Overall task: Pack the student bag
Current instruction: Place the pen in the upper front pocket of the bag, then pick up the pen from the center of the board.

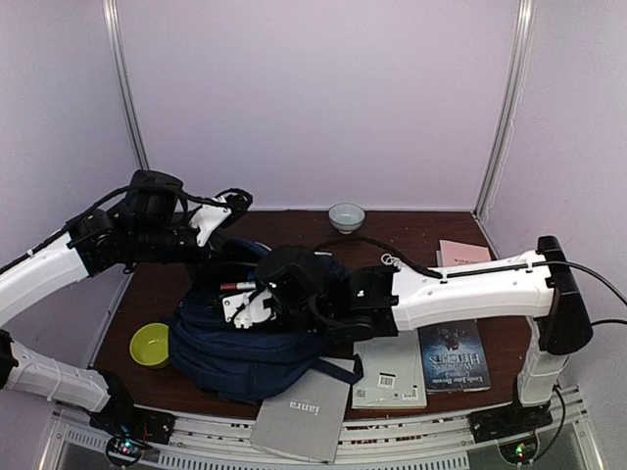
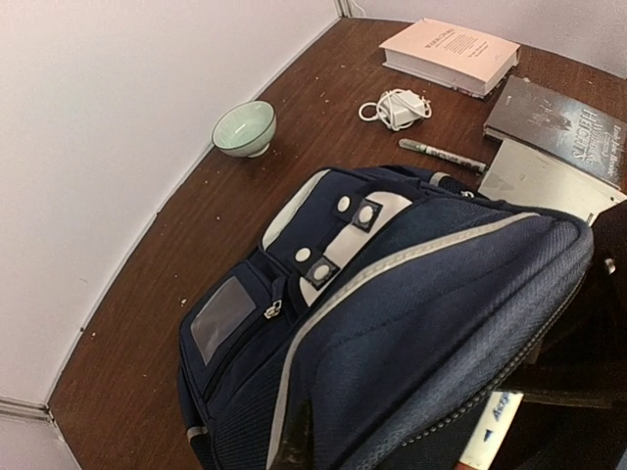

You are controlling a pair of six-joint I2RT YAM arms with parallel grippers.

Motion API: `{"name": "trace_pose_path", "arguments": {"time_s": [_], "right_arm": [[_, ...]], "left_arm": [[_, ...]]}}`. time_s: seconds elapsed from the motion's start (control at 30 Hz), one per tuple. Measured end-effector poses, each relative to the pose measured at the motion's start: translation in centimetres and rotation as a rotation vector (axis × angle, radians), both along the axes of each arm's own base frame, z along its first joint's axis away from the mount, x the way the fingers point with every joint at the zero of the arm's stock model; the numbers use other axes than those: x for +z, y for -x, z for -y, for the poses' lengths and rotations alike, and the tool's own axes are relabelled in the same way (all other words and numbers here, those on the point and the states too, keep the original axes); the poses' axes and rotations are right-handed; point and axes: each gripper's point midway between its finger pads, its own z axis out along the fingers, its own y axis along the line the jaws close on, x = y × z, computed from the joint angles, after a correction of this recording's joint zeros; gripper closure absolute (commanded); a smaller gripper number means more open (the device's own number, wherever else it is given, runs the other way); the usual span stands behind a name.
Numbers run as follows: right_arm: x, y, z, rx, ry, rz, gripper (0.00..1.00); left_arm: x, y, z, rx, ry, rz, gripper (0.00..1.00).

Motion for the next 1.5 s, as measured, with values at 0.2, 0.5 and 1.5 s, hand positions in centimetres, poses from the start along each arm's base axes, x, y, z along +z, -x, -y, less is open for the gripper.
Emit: {"name": "trace_pose_path", "arguments": {"time_s": [0.2, 0.5, 1.5], "right_arm": [[1.0, -1.0, -0.2, -0.067, 0.004, 0.020, 0.45], [1.2, 0.8, 0.0, -0.053, -0.046, -0.069, 0.44], [-15.0, -12.3, 26.7, -1.231, -0.523, -0.868, 0.47]], "left_arm": [[0.0, -0.3, -0.2, 0.012, -0.002, 0.004, 1.00], [0.0, -0.3, -0.3, 0.019, -0.006, 0.005, 1.00], [-0.2, -0.6, -0.6, 0.044, -0.028, 0.012, 1.00]]}}
